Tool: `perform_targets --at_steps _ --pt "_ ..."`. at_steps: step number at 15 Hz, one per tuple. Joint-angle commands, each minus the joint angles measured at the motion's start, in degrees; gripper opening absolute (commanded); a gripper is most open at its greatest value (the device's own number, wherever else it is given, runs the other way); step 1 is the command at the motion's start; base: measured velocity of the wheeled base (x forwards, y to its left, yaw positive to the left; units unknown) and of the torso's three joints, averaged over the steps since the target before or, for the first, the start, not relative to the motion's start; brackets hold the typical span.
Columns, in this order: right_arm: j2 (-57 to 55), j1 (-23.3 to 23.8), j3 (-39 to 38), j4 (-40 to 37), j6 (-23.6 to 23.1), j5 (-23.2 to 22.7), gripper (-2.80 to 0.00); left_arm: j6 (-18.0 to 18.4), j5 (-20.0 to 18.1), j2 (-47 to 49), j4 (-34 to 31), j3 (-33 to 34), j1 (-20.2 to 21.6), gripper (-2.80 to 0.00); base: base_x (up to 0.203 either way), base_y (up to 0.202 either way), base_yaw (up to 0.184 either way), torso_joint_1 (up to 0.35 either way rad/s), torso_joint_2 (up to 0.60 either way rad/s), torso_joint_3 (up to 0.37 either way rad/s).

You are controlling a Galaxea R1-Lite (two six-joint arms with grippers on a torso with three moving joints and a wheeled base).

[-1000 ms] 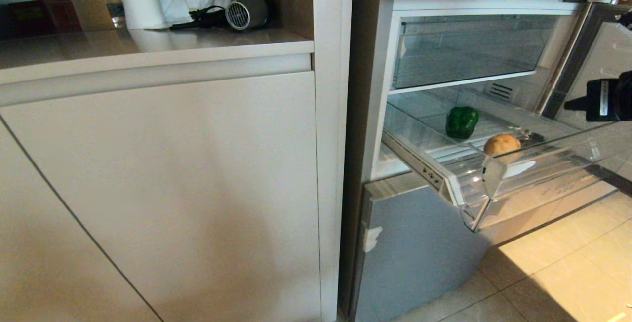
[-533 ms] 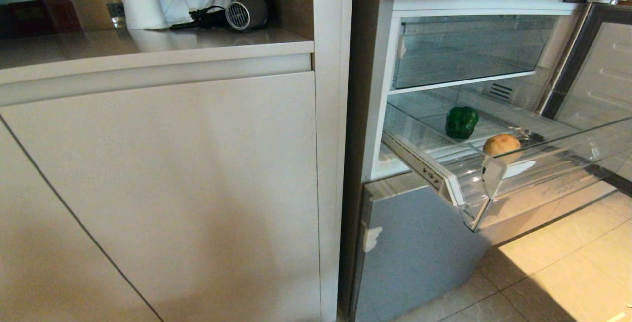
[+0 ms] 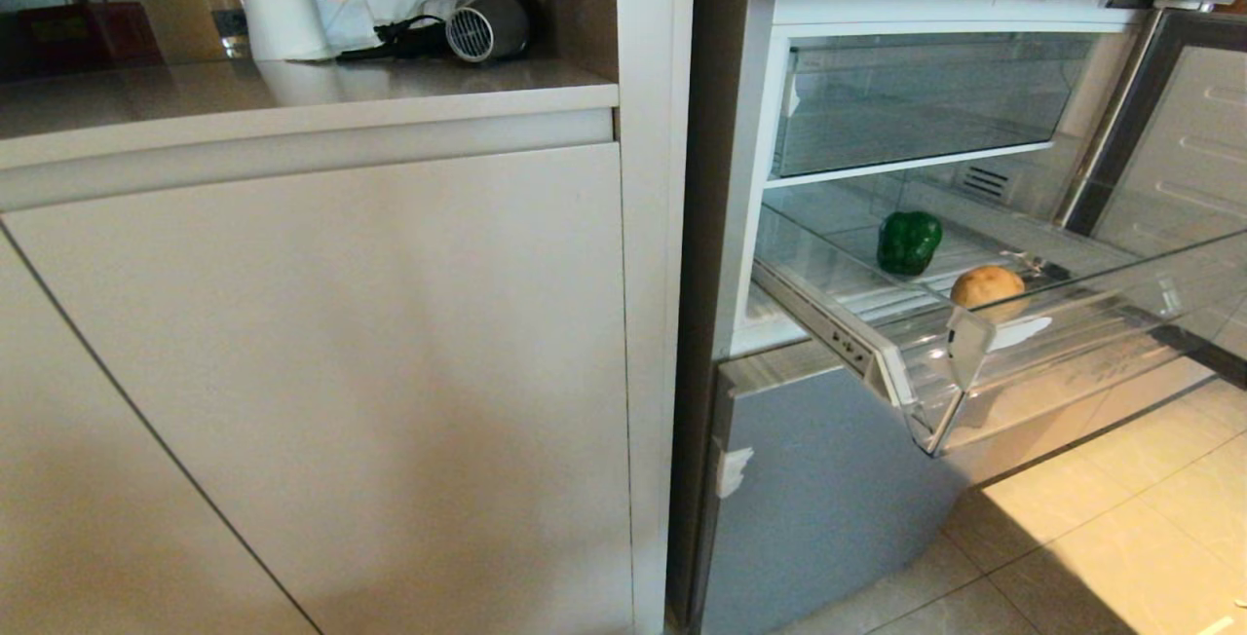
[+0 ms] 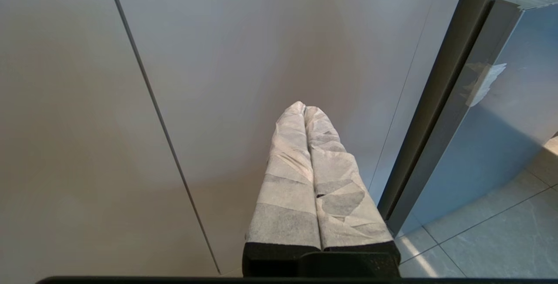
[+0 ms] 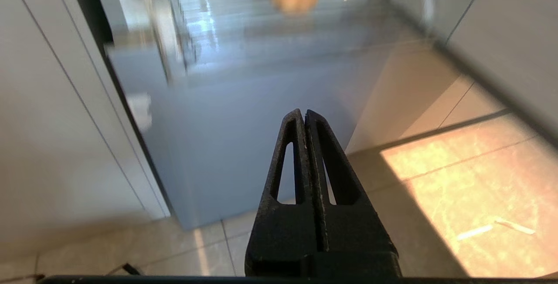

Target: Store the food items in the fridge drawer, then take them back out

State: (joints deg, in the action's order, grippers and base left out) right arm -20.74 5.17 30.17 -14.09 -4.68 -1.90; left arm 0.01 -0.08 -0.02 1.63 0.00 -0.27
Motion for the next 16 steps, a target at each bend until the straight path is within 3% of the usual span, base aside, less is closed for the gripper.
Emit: perform_targets --at_steps 1,4,7,10,12,16 --pt "4.6 -0.6 -10.0 5.4 -0.3 -1.8 -2.8 0.0 0.0 0.0 0.0 0.6 0.0 -2.8 0.0 0.0 0.0 0.0 0.0 0.0" --pt "6.2 -3.6 -15.6 7.4 -0.4 -3.5 -2.8 0.0 0.0 0.0 0.0 0.6 0.0 -2.8 0.0 0.0 0.0 0.0 0.0 0.0" --pt "15.9 -5.5 -22.9 7.5 -0.6 -3.5 -2.8 0.1 0.0 0.0 0.0 0.6 0.0 -2.8 0.0 0.0 0.0 0.0 0.0 0.0" --pt "21.1 -5.7 -29.1 11.5 1.8 0.2 -2.8 0.0 0.0 0.0 0.0 0.6 0.0 -2.8 0.0 0.0 0.0 0.0 0.0 0.0" --pt "20.7 -5.7 -30.1 14.1 7.0 2.3 -2.8 0.0 0.0 0.0 0.0 0.6 0.0 -2.8 0.0 0.0 0.0 0.0 0.0 0.0" --pt "20.7 -5.7 -30.1 14.1 6.9 2.3 -2.8 0.0 0.0 0.0 0.0 0.6 0.0 -2.8 0.0 0.0 0.0 0.0 0.0 0.0"
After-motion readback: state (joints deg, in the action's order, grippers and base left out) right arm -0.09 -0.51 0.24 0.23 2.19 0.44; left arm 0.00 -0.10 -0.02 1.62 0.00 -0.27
